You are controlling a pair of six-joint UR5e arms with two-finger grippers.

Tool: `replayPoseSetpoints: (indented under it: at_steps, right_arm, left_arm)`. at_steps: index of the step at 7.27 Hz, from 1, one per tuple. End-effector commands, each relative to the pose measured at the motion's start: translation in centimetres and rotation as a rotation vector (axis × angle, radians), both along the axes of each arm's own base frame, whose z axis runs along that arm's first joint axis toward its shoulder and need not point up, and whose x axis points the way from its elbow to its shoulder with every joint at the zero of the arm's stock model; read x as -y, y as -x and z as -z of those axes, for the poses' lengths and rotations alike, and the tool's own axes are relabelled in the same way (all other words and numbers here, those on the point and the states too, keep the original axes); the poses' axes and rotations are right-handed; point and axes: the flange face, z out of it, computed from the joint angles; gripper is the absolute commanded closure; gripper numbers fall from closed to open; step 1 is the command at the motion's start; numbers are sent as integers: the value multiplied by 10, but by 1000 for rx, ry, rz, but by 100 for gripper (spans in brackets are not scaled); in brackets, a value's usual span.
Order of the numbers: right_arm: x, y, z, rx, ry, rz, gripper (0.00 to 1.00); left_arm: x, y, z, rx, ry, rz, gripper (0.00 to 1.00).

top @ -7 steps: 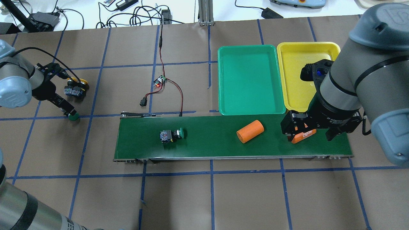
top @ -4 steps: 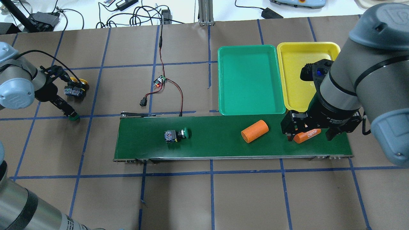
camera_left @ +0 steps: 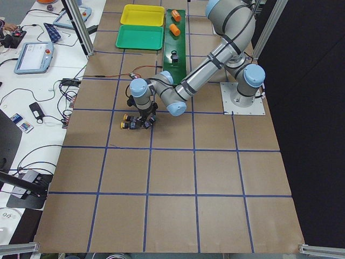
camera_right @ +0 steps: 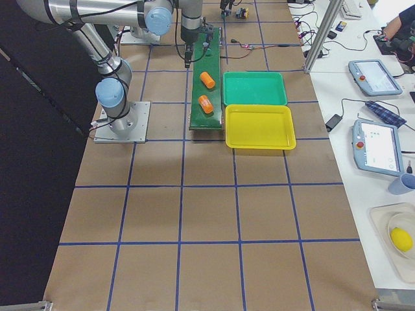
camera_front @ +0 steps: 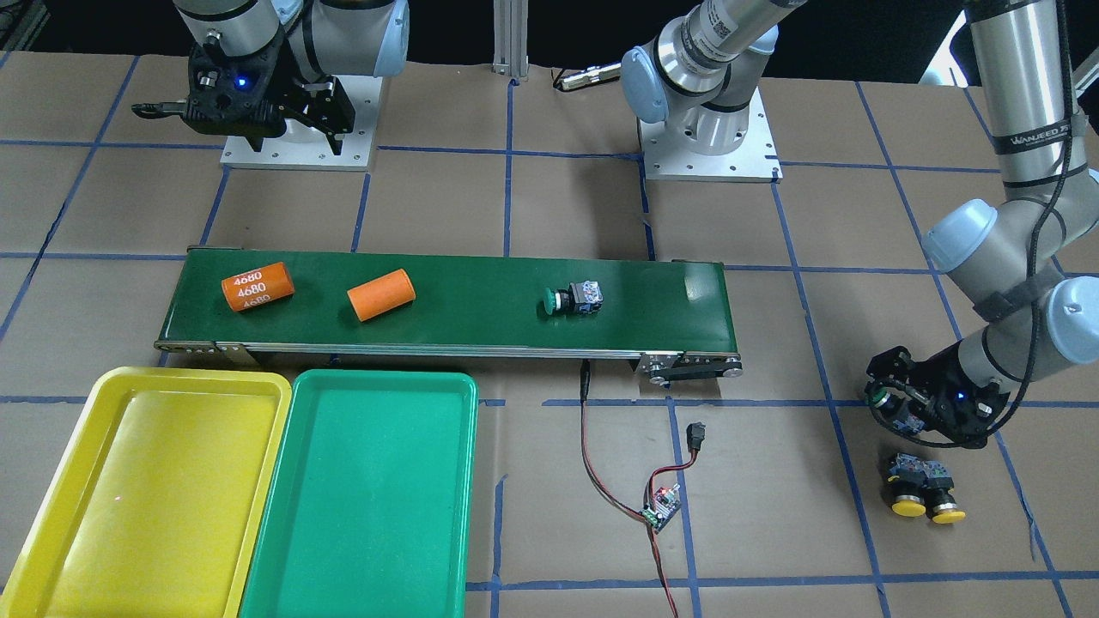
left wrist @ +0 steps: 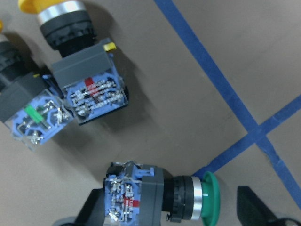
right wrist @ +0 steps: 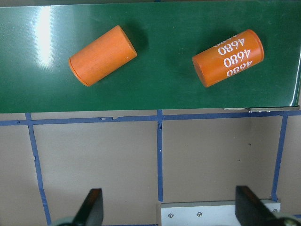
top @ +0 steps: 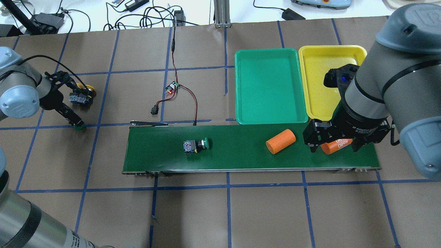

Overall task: Sort buttons by color to trays
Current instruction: 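Grasp a green button with the left gripper while the right gripper grips the orange cylinder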

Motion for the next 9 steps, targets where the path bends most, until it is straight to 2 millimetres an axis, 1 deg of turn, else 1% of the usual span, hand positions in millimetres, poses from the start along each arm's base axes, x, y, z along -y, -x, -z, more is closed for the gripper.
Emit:
replayPoseSetpoints:
  at_steps: [1,2,4,7,9]
  right_arm:
    - [-2,0,1,-2,-2,8,0]
    - [-7,0,2,-2,1,8,0]
    - [-8,0,5,0,-2,9,0]
    - [-8,0,4,0,-1,8,0]
    - [-8,0,4,0,-1,6,0]
  left_arm:
    - [1,-1,-2,3,3,0,0]
    - [4,-2,-9,13,14,2,0]
    - [5,-3,-10,29,8,5,0]
    - [3,-3,1,19,-9,3,0]
    - [6,-6,9,15,-17,2,0]
